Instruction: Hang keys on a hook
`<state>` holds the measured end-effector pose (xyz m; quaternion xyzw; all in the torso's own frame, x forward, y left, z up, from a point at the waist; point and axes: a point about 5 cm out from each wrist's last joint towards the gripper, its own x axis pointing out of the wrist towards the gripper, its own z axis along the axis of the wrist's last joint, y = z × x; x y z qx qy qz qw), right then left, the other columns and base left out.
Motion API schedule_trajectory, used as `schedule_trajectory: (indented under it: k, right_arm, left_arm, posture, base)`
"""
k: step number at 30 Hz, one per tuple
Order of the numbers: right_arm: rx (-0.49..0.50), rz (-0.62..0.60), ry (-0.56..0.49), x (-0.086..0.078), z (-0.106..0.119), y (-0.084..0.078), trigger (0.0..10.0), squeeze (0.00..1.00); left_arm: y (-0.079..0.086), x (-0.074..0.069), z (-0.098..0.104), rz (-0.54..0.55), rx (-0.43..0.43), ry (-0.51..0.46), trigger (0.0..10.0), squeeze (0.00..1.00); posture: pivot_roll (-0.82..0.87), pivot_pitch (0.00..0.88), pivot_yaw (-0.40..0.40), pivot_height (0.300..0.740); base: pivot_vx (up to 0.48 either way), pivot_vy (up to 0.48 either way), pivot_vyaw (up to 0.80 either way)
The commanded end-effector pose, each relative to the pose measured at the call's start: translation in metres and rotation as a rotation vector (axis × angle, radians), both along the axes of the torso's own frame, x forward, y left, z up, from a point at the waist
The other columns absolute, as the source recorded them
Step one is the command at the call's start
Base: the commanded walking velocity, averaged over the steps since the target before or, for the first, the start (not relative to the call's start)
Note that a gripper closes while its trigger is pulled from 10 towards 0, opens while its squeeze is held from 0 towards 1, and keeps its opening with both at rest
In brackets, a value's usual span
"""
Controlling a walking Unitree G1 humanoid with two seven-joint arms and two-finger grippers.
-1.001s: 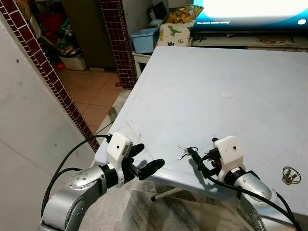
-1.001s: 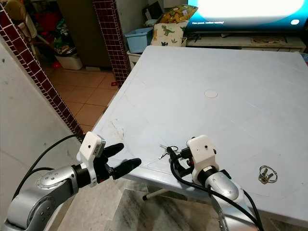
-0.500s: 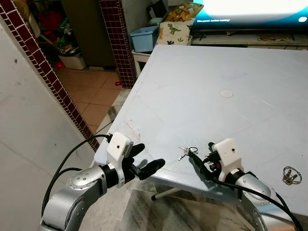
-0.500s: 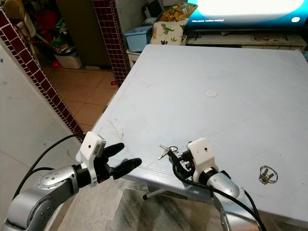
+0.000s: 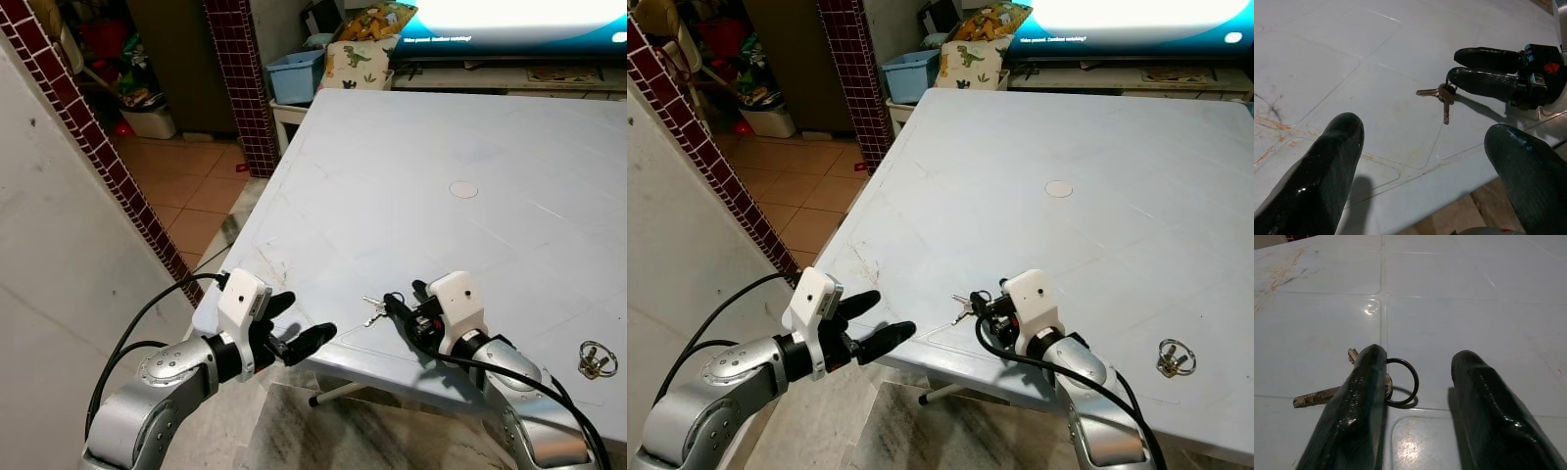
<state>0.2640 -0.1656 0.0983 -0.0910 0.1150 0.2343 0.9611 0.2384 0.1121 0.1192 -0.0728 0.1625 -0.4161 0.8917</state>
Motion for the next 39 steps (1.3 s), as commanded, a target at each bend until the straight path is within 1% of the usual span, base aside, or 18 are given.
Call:
schedule_trajectory:
  k: [1, 22, 25, 30, 34, 39]
  right_arm:
    - [0.004, 0.015, -0.003, 0.0, -0.001, 0.002, 0.0, 0.0]
    - [-0.002, 0.001, -0.007, 0.001, -0.001, -0.003, 0.0, 0.0]
    - [-0.004, -0.001, -0.007, 0.002, -0.001, -0.004, 0.0, 0.0]
    - [-0.006, 0.001, -0.009, 0.002, -0.001, -0.003, 0.0, 0.0]
    - [-0.01, 0.006, -0.01, 0.002, -0.001, -0.003, 0.0, 0.0]
    - [-0.015, 0.005, -0.012, 0.002, -0.001, -0.003, 0.0, 0.0]
  left_arm:
    - [0.002, 0.001, 0.004, 0.005, 0.01, -0.015, 10.0, 0.0]
    - [0.0, 0.0, 0.004, -0.001, 0.002, -0.012, 10.0, 0.0]
    - [-0.001, -0.003, 0.004, -0.031, -0.017, 0.006, 10.0, 0.0]
    - [-0.002, -0.007, 0.004, -0.055, -0.02, 0.017, 10.0, 0.0]
    - [-0.001, -0.009, 0.002, -0.065, -0.013, 0.026, 10.0, 0.0]
    - [0.002, -0.015, -0.001, -0.106, 0.01, 0.052, 10.0, 0.0]
  posture:
    - [0.04, 0.062, 0.136, 0.74]
    - [0.03, 0.063, 0.134, 0.74]
    - [0.03, 0.065, 0.133, 0.74]
    - [0.03, 0.065, 0.133, 0.74]
    - [0.03, 0.065, 0.132, 0.74]
    - [0.03, 0.065, 0.132, 0.74]
  base:
    - [0.0, 0.0, 0.0]
    - [0.0, 0.0, 0.0]
    - [0.0, 0.0, 0.0]
    - [0.0, 0.0, 0.0]
    - [0.0, 0.0, 0.0]
    - [0.0, 0.0, 0.0]
